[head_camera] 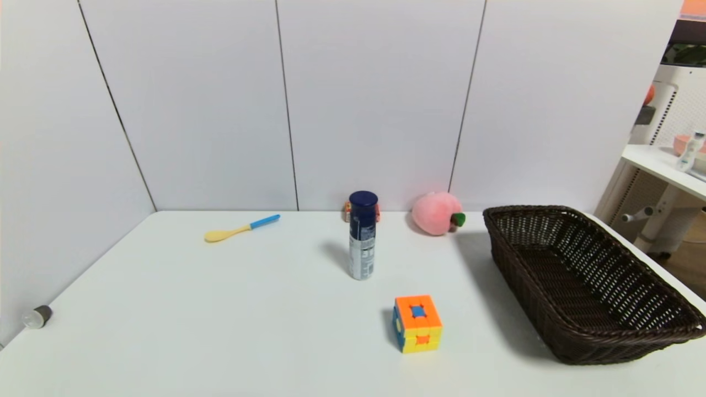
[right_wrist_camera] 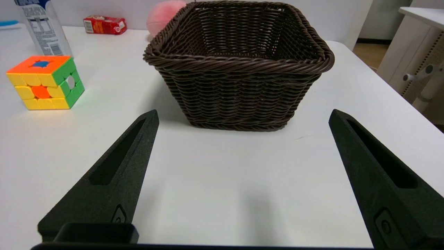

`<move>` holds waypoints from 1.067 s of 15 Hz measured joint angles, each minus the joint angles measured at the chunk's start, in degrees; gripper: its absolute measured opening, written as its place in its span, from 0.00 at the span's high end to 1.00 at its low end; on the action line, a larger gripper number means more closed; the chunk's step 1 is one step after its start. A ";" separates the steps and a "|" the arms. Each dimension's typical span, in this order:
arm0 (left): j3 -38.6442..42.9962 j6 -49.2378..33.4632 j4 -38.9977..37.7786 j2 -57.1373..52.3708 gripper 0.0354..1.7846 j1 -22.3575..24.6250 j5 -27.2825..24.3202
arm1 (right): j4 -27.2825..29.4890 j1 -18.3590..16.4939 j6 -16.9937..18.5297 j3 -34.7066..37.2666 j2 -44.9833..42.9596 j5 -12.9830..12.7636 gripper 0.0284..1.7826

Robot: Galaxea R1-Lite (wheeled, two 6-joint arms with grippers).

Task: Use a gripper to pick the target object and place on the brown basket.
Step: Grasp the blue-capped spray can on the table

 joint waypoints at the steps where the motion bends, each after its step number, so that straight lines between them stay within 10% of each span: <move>1: 0.00 0.00 0.00 0.00 0.06 -0.02 0.00 | -0.10 -0.02 0.68 0.00 0.00 -0.04 0.05; 11: 0.00 0.00 0.00 0.00 0.06 -0.05 0.02 | -11.26 1.68 -8.16 -9.18 16.93 2.23 0.05; 16: 0.00 0.00 0.00 0.00 0.06 -0.05 -0.02 | -13.80 7.06 -13.23 -29.35 39.84 12.97 0.05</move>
